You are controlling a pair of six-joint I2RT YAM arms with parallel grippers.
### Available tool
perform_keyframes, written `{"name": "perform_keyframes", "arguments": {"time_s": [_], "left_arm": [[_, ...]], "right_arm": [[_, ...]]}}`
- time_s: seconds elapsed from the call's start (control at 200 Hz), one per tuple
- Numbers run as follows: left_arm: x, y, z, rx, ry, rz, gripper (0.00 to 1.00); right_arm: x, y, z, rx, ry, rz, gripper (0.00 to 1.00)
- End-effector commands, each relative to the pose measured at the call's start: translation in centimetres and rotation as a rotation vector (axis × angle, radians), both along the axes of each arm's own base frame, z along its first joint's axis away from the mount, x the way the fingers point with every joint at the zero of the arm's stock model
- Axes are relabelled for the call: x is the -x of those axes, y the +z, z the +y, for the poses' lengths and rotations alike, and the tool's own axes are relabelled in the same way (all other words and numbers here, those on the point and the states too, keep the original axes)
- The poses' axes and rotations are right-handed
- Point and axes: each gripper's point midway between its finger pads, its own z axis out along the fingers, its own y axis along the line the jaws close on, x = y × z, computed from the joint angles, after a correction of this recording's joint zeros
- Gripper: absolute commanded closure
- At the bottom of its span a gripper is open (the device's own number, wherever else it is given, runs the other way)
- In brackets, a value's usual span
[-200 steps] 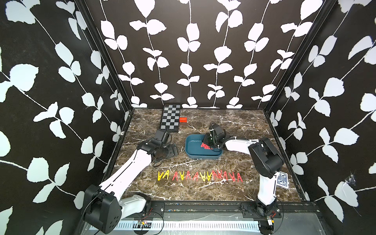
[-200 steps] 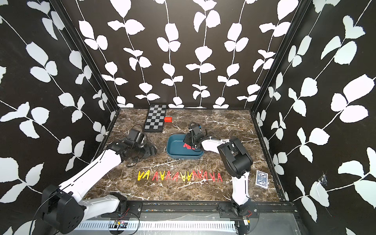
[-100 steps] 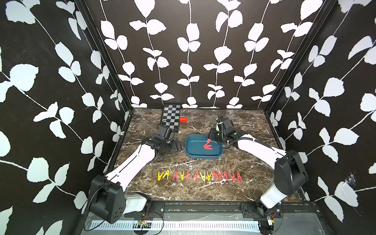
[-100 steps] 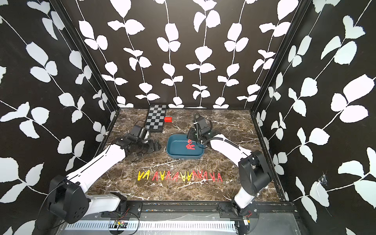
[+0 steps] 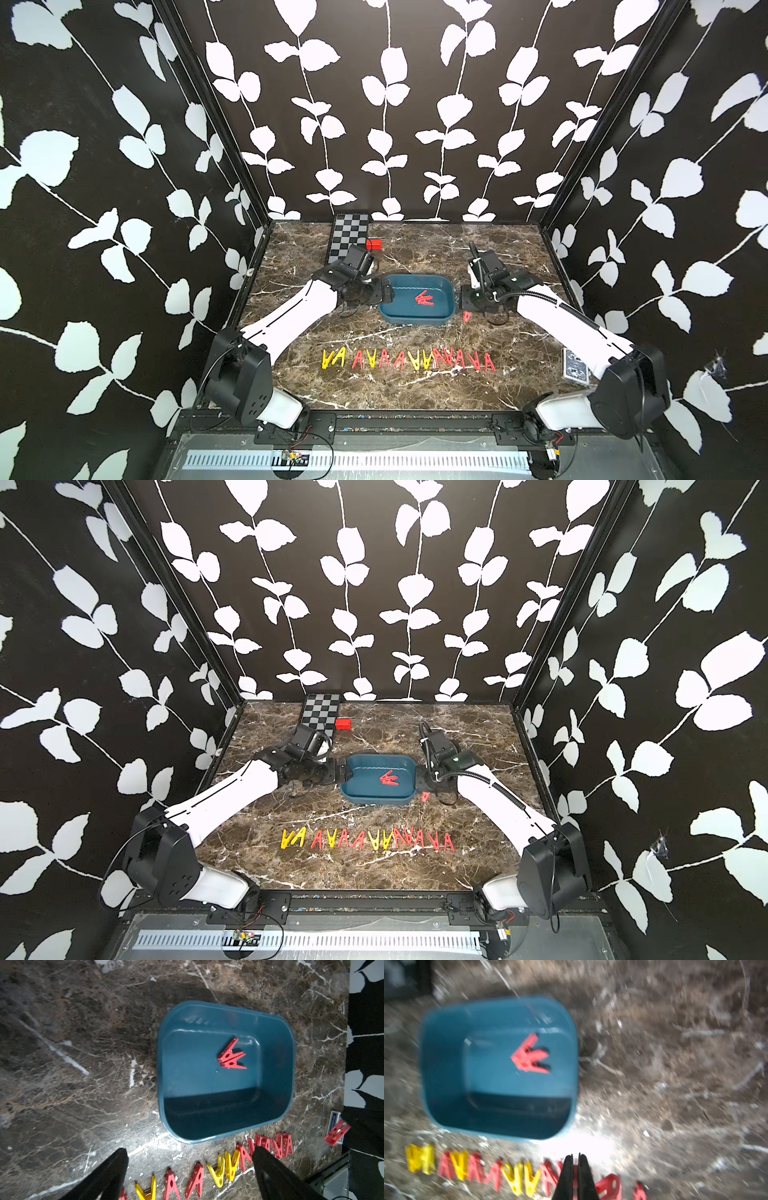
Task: Take the clothespins out of the storage box
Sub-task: Pick up the clothespin from the storage box, then place the clothespin at the center of the board.
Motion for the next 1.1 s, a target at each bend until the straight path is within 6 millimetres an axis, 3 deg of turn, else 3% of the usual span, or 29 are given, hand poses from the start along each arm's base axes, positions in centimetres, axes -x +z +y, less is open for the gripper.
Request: {"name": "perform_keyframes", "arguments": {"time_s": [0.0, 0.17, 0.365, 0.795, 1.095], "left_arm": [[-0.3, 1.2, -0.6, 0.017, -0.025, -0.032, 0.05], [-0.3, 1.3, -0.6, 0.016, -0.023, -0.037, 0.05], [-0.1, 1.3, -0.4, 0.017, -0.018, -0.036, 0.04], [0.5, 1.5, 0.1, 0.013, -0.01, -0.045, 0.04], [0.5, 1.6, 0.5, 0.001, -0.007, -0.06, 0.04]], "right_arm": [[3.7, -1.8, -2.9, 0.126, 0.056, 0.115, 1.0], [6.3, -3.5, -5.4, 0.233, 0.089, 0.19, 1.0], [7.9, -5.5, -7.3, 0.324, 0.1, 0.251, 1.0], [8.4, -7.7, -9.4, 0.466, 0.065, 0.395, 1.0], [8.8, -9.4, -9.4, 0.478, 0.066, 0.462, 0.99]]}}
